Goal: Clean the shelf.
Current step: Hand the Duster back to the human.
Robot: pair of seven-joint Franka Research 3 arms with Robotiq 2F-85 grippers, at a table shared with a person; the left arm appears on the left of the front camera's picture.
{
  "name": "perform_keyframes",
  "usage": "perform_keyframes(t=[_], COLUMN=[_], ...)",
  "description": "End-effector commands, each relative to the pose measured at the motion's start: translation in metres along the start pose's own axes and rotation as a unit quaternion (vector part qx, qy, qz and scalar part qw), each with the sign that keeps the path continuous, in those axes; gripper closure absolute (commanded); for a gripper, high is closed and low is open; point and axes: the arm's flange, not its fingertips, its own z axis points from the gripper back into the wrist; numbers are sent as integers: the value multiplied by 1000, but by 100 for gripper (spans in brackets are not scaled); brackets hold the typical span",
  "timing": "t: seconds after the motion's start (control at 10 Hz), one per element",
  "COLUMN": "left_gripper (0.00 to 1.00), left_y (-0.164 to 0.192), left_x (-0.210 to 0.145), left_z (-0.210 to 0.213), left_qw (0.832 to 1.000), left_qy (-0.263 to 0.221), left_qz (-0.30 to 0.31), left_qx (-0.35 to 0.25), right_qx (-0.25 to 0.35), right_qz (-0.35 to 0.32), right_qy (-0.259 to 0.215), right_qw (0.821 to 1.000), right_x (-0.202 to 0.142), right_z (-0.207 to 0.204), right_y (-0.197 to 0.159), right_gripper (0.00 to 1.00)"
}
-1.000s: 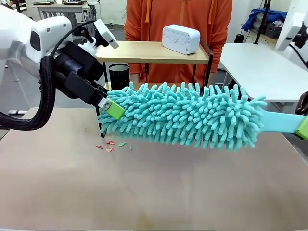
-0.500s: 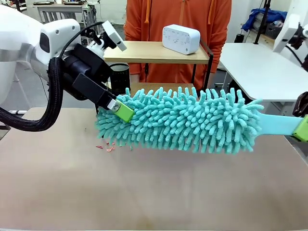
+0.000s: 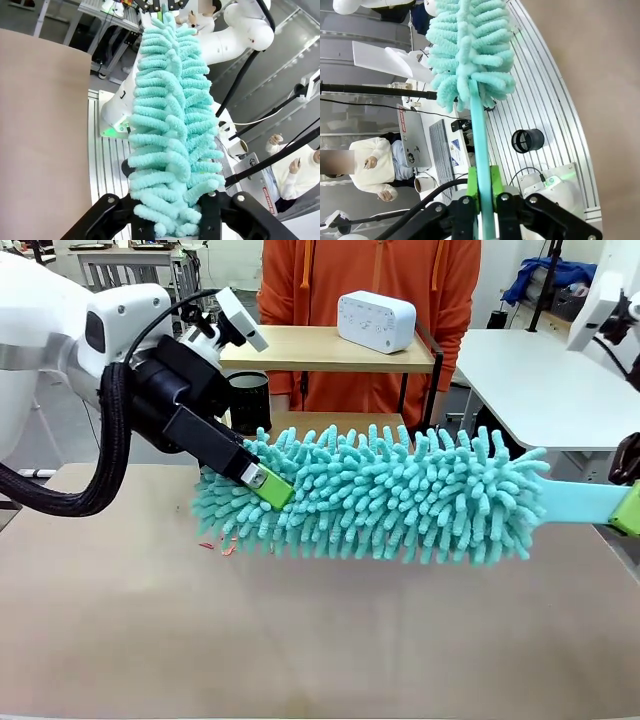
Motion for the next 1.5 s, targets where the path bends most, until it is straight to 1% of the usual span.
perform_keyframes(t=[0.0, 0.3, 0.4, 0.5, 0.6, 0.7, 0.8, 0.9, 1.0, 1.1, 1.2, 1.3, 1.4], left_gripper=[100, 100, 100, 100, 100, 100, 100, 100, 100, 100, 100, 100, 100], left_y=[-3, -4, -3, -4, -5, -7, -8, -10, -13, -16, -18, -19, -19], left_x=[8, 7, 6, 6, 5, 4, 1, -5, -12, -19, -26, -29, -33], left_z=[-7, -8, -8, -8, -8, -7, -4, -1, 4, 10, 16, 23, 29], left_qw=[1000, 1000, 1000, 1000, 1000, 1000, 999, 999, 999, 999, 999, 1000, 1000], left_qy=[1, 4, 7, 13, 19, 24, 27, 30, 31, 31, 25, 15, 5], left_qz=[-7, -9, -8, -9, -14, -19, -21, -22, -22, -21, -19, -15, -11], left_qx=[-19, -15, -11, -9, -7, -6, -5, -3, 2, 5, 9, 15, 18], right_qx=[-1, -4, -1, 1, 9, 21, 47, 71, 64, 89, 108, 127, 155], right_qz=[8, 3, 8, 12, 10, 1, -32, -85, -188, -283, -336, -382, -404], right_qy=[-8, -11, -12, -14, -30, -59, -123, -202, -305, -407, -473, -515, -519], right_qw=[1000, 1000, 1000, 1000, 999, 998, 991, 973, 932, 864, 807, 757, 737], right_x=[3, 2, 1, 1, -1, -3, -6, -7, -9, -16, -31, -47, -62], right_z=[0, 0, 0, 0, 2, 7, 12, 17, 21, 22, 14, 0, -22], right_y=[-6, -6, -5, -5, -7, -11, -20, -32, -48, -71, -100, -128, -152], right_gripper=[87, 87, 45, 28, 0, 0, 0, 3, 0, 0, 0, 0, 0])
